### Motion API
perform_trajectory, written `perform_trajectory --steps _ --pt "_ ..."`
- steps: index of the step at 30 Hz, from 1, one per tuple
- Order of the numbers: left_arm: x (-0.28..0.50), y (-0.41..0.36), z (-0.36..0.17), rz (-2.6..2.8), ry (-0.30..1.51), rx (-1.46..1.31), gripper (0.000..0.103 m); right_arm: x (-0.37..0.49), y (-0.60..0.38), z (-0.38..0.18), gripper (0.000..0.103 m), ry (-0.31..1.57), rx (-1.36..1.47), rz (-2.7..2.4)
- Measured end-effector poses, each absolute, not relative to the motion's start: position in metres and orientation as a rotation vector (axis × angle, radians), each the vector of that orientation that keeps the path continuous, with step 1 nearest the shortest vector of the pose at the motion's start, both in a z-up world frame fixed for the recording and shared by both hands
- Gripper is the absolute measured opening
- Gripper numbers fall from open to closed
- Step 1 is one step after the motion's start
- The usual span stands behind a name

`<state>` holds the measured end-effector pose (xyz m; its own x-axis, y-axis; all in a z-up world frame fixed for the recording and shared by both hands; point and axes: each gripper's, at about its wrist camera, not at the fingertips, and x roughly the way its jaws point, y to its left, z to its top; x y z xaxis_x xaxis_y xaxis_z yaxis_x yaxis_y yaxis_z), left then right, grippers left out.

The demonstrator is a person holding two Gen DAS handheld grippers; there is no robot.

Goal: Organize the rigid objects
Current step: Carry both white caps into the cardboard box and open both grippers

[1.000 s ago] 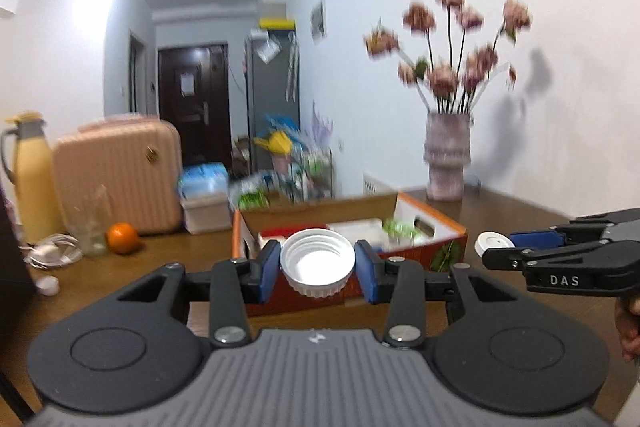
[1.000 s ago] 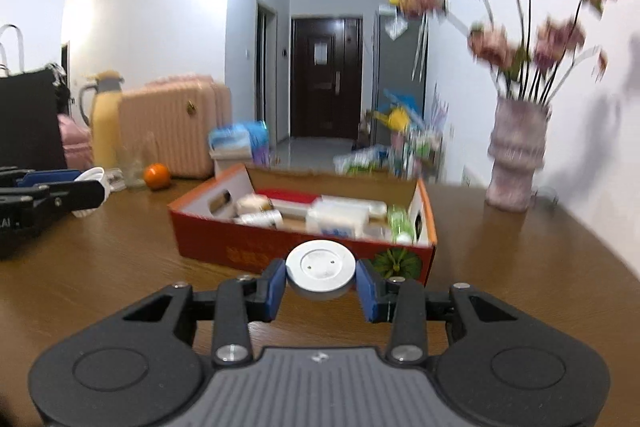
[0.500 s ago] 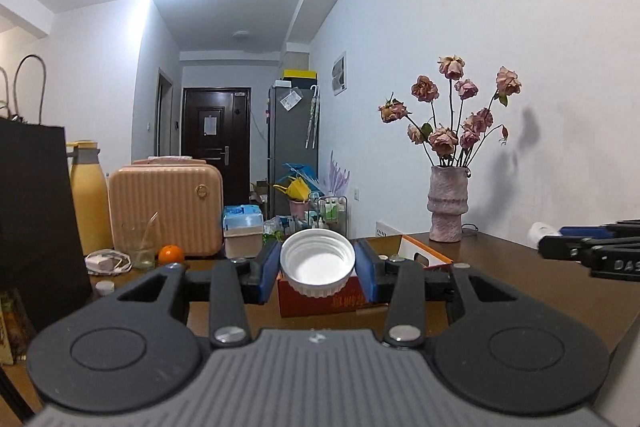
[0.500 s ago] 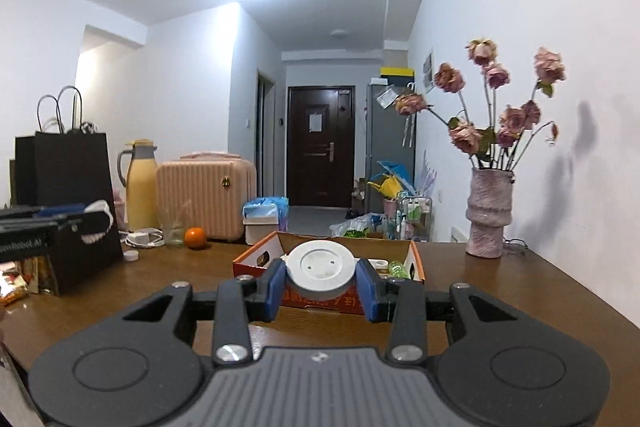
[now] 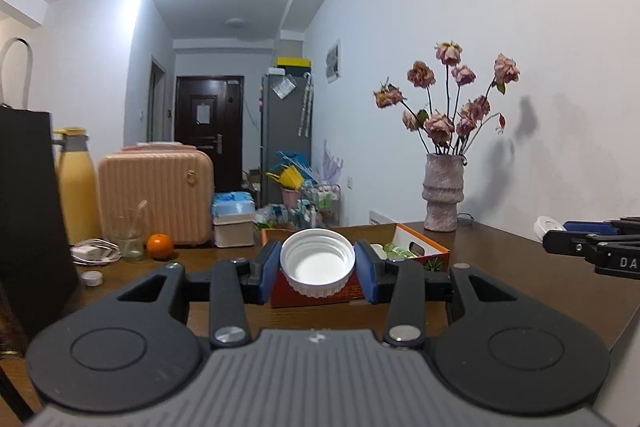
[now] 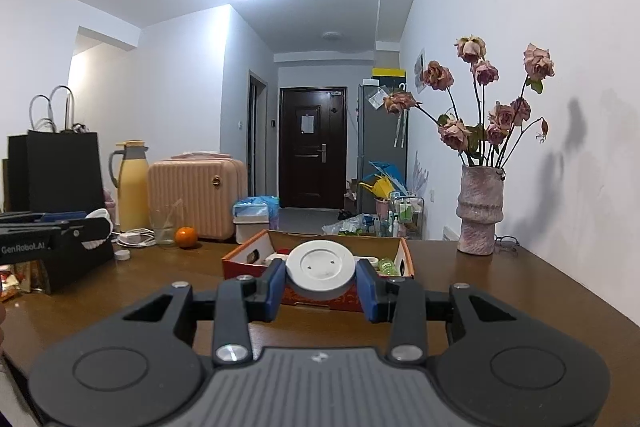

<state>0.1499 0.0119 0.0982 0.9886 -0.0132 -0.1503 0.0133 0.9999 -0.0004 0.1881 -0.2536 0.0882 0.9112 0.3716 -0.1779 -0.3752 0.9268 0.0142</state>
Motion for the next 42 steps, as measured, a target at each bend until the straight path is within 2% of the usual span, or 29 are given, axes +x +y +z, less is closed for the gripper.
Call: perform_trajectory --steps 16,21,26,33,42 --pt "0.361 0.017 0.093 -0.144 0.291 -0.066 0.041 0.391 -0.237 0.084 0.037 0.281 -0.048 0.417" --pt "0.453 0.013 0.080 -0.213 0.422 -0.069 0.041 0.477 -0.227 0.071 0.037 0.435 -0.104 0.454" --pt "0.533 0.008 0.041 -0.282 0.616 -0.080 0.041 0.546 -0.213 0.051 0.037 0.626 -0.136 0.505" --pt "0.577 -0.004 0.001 -0.242 0.760 0.008 0.041 0.594 -0.193 0.017 0.038 0.821 -0.206 0.511" --pt "0.581 -0.004 0.006 -0.264 0.771 0.011 0.046 0.604 -0.184 0.008 0.035 0.862 -0.231 0.490"
